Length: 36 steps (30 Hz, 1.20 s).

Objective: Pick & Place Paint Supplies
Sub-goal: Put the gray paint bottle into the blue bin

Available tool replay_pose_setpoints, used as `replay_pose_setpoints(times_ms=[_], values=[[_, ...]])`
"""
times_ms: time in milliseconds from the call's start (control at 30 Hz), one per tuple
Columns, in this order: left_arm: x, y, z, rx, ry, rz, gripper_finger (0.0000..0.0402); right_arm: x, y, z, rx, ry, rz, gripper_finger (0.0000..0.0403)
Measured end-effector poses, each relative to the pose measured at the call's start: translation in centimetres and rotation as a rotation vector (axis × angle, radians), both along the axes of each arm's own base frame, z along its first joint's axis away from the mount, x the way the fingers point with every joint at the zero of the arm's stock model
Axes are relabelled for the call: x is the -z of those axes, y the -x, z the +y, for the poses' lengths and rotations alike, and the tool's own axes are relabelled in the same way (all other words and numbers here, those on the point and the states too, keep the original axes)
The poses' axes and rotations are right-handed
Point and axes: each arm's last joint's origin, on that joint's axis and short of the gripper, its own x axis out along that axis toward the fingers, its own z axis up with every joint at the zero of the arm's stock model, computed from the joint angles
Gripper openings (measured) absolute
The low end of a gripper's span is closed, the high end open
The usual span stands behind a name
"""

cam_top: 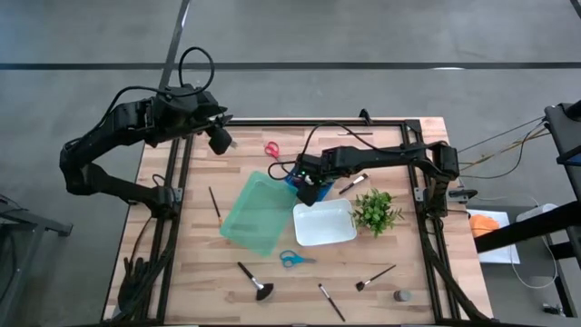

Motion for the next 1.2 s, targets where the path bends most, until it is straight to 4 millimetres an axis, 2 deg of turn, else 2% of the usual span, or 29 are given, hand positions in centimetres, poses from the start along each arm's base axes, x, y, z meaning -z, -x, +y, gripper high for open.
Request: replay_pose_setpoints(times_ms=[200, 433, 633, 800, 933, 1033, 1200], values=[[0.0, 0.0, 0.0, 0.001, 0.001, -0.001, 0.0124, -0.9, 0.2, 0.2, 0.026, -0.008, -0.033, 0.0282], [0.0, 0.0, 0.0, 0.014, 0.013, -0.005, 0.0124, -3.9, 1.4, 0.8, 0.025, -0.005, -0.116, 0.0283], [0.0, -0.1, -0.2, 0.071, 0.048, -0.014, 0.0124, -7.6, 3.8, 1.2, -0.004, 0.019, -0.190, 0.0283], [0.1, -0.3, -0.4, 0.141, 0.094, -0.026, 0.0124, -9.3, 6.7, 2.1, -0.184, -0.014, -0.137, 0.0283], [0.3, -0.9, -0.6, 0.272, 0.126, -0.055, 0.0124, -10.0, 9.0, 3.7, -0.367, -0.221, -0.170, 0.0283], [0.4, -1.5, -0.6, 0.346, 0.121, -0.085, 0.0124, -10.2, 11.2, 5.8, -0.432, -0.328, -0.141, 0.0283], [0.6, -2.0, -0.5, 0.362, 0.097, -0.118, 0.0124, -10.2, 15.5, 10.6, -0.501, -0.427, -0.051, 0.0283]])
